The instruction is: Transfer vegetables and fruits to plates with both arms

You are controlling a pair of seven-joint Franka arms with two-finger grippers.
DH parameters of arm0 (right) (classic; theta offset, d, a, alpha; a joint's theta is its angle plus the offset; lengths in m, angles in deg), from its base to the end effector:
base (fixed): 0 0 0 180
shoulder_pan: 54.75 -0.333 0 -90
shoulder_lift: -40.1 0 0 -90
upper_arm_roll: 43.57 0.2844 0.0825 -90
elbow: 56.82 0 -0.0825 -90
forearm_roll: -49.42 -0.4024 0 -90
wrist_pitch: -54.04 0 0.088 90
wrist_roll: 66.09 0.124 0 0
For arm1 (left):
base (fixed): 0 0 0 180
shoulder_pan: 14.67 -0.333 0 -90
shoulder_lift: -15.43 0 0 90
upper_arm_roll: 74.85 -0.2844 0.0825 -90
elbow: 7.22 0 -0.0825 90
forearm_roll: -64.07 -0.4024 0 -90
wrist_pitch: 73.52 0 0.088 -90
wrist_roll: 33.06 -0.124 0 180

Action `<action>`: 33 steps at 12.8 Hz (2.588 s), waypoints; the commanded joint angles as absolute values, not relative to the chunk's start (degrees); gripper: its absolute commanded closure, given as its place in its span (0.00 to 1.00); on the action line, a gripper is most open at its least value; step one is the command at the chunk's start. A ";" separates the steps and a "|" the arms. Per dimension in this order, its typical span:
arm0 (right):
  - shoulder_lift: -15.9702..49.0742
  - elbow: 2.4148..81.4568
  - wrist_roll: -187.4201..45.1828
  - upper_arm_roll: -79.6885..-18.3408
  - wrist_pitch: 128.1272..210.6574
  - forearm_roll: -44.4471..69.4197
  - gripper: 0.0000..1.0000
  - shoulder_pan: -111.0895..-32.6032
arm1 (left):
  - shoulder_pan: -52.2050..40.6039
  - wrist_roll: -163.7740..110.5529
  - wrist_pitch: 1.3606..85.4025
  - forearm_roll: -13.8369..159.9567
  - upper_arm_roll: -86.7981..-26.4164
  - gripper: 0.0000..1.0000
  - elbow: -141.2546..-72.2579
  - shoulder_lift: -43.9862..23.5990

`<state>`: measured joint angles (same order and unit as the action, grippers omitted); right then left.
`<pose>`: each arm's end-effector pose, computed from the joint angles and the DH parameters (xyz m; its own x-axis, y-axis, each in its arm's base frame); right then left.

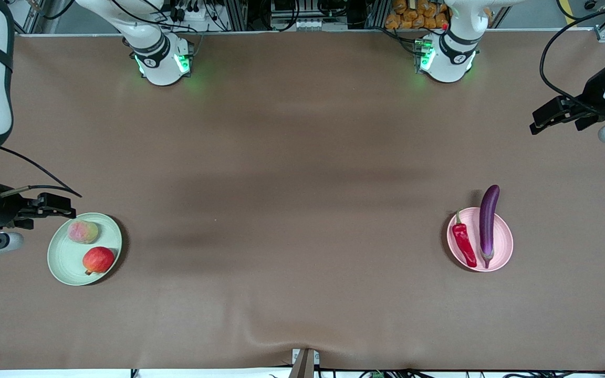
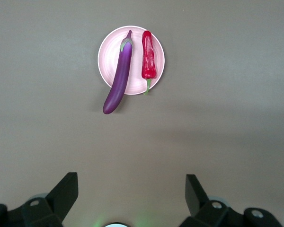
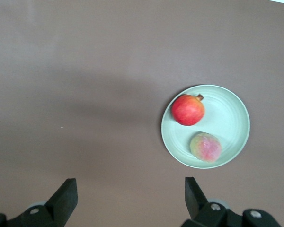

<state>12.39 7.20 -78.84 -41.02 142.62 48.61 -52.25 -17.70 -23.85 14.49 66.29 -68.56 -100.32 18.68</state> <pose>0.6910 -0.0044 0.4884 0.9749 0.2179 -0.0455 0.2158 -0.9753 -0.0460 0.5512 -0.0378 0.5783 0.9940 0.1027 -0.0372 0.1037 -0.9942 0.0269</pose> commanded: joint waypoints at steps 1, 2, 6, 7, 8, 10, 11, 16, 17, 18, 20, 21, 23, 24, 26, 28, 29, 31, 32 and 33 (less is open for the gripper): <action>14.96 8.66 -78.39 -44.80 142.54 48.46 0.00 -55.54 | -17.58 -24.36 13.67 66.35 -68.34 0.00 -100.65 19.65; 16.27 8.92 -78.04 -44.80 142.45 48.28 0.00 -55.71 | -17.58 -23.93 13.58 66.35 -67.99 0.00 -100.82 19.65; 25.14 18.22 -77.25 -44.88 143.07 48.19 0.00 -55.54 | -17.93 -23.57 13.14 66.18 -67.02 0.00 -100.73 20.17; 27.08 19.45 -77.25 -44.97 142.55 48.19 0.00 -55.10 | -17.84 -23.48 12.79 66.18 -66.94 0.00 -100.65 20.17; 29.18 21.12 -77.42 -45.15 142.45 48.19 0.00 -54.06 | -17.75 -23.39 12.79 66.18 -66.85 0.00 -100.73 20.17; 35.41 27.25 -77.78 -45.23 142.63 48.28 0.00 -51.68 | -17.75 -23.39 12.79 66.09 -66.50 0.00 -100.65 20.17; 38.49 30.33 -77.78 -45.32 142.63 48.28 0.00 -50.98 | -17.75 -23.22 12.70 66.18 -66.50 0.00 -100.56 20.17; 42.73 30.63 -77.95 -46.73 141.49 48.89 0.00 -51.14 | -17.75 -23.31 10.95 66.18 -66.41 0.00 -99.51 20.26; 45.26 32.63 -78.13 -46.82 141.14 49.15 0.00 -51.23 | -17.84 -23.39 10.86 66.18 -66.41 0.00 -99.42 20.26; 46.07 35.09 -78.13 -46.82 142.01 49.24 0.00 -51.06 | -17.84 -23.48 10.86 66.09 -66.41 0.00 -99.42 20.26; 45.73 35.37 -77.78 -46.56 142.45 49.33 0.00 -51.76 | -17.75 -23.39 10.25 65.48 -66.41 0.00 -99.50 20.44; 45.56 35.46 -77.69 -46.55 142.54 49.33 0.00 -52.19 | -17.75 -23.31 9.98 65.21 -65.54 0.00 -99.59 20.61; 45.12 35.02 -77.95 -46.55 142.63 49.94 0.00 -52.02 | -17.66 -23.74 9.98 63.38 -64.65 0.00 -99.59 21.05; 44.85 34.59 -77.95 -46.47 142.98 51.34 0.00 -52.20 | -17.84 -23.74 9.98 62.32 -63.43 0.00 -99.59 21.49; 44.59 34.50 -77.95 -46.47 143.59 51.44 0.00 -52.29 | -18.10 -23.48 9.98 62.13 -63.42 0.00 -99.51 21.76; 44.32 34.67 -77.86 -46.38 143.86 51.35 0.00 -52.90 | -18.45 -24.53 9.89 62.22 -63.77 0.00 -98.72 21.76; 44.32 34.67 -77.78 -46.46 143.86 51.35 0.00 -53.51 | -19.06 -24.54 9.98 62.66 -64.03 0.00 -98.28 21.58; 44.32 34.67 -77.43 -46.38 143.86 51.18 0.00 -53.78 | -19.85 -25.06 9.98 62.92 -64.12 0.00 -96.88 20.88; 44.32 34.41 -77.42 -46.38 143.86 51.00 0.00 -53.87 | -20.03 -25.85 9.98 62.93 -64.12 0.00 -96.35 20.62; 44.50 34.41 -77.42 -46.38 143.77 50.92 0.00 -53.78 | -20.04 -26.03 9.98 63.01 -64.12 0.00 -96.34 20.35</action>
<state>43.86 34.06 -77.94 -46.33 143.41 50.09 -53.45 -19.51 -24.59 11.03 63.16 -64.40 -98.06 21.06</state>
